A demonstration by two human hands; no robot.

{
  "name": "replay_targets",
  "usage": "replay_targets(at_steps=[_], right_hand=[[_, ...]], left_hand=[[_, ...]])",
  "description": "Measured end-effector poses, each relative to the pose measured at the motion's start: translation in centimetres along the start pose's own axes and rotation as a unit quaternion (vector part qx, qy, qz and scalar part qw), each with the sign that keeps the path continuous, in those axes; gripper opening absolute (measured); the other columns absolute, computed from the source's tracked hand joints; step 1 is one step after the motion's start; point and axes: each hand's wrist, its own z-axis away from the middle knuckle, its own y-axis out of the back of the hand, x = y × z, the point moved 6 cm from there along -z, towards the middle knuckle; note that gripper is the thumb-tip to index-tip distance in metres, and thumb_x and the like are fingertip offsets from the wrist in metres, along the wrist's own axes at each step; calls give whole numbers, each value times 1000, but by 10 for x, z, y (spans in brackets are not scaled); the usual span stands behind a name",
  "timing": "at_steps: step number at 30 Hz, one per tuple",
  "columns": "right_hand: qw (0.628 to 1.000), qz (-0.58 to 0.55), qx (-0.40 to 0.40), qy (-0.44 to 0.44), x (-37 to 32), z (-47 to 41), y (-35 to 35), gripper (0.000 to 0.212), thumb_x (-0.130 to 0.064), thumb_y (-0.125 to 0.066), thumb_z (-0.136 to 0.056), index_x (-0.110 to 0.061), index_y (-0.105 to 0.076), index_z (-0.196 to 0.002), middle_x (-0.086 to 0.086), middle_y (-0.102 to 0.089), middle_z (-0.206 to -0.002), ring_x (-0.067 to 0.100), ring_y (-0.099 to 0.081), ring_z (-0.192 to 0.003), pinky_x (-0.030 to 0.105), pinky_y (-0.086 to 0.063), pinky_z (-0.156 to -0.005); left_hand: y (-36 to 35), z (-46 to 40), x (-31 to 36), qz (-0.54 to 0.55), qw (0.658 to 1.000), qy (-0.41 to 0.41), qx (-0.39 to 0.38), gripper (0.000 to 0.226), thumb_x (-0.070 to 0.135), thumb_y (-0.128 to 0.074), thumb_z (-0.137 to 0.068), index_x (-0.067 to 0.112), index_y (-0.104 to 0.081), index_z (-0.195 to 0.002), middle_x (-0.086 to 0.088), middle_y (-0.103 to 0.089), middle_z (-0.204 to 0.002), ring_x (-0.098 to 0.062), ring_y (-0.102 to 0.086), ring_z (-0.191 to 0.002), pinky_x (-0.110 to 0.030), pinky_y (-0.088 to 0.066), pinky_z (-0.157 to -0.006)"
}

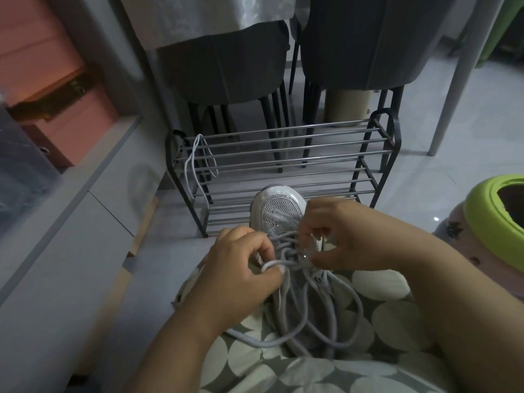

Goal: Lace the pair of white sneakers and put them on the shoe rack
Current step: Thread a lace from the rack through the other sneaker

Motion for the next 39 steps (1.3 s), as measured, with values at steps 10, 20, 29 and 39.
replay_targets(at_steps=[10,20,29,39], right_hand=[[999,26,-35,10,6,-1,-13,7,-26,-70,-82,-28,-63,-82,-20,-44,-82,-3,-47,-77,11,-35,-63],[999,-9,-37,-28,12,5,-2,11,-33,-73,-77,-36,-62,-78,-18,-50,-86,1,-51,-79,17,-44,-66],[999,3,-28,25,1,-4,-13,8,-22,-72,-78,-24,-65,-81,-17,-48,-83,1,-49,-76,20,-43,-65],[999,-30,-18,-24,18,5,5,21,-19,-71,-73,-33,-57,-68,-15,-50,-77,7,-51,-72,30,-47,-65]], left_hand=[[-2,0,-4,32,999,5,6,10,27,-67,-71,25,-58,-66,19,-51,-94,-4,-48,-101,-20,-39,-84],[3,4,-7,41,999,31,-15,7,31,-55,-62,26,-51,-59,16,-52,-83,-5,-48,-91,-25,-37,-74],[-9,-4,3,-39,999,-33,2,16,33,-61,-74,25,-53,-64,11,-52,-78,-7,-45,-88,-33,-43,-80],[2,4,-15,33,998,38,-39,12,35,-57,-64,25,-52,-61,12,-54,-79,-7,-52,-79,-28,-44,-70]])
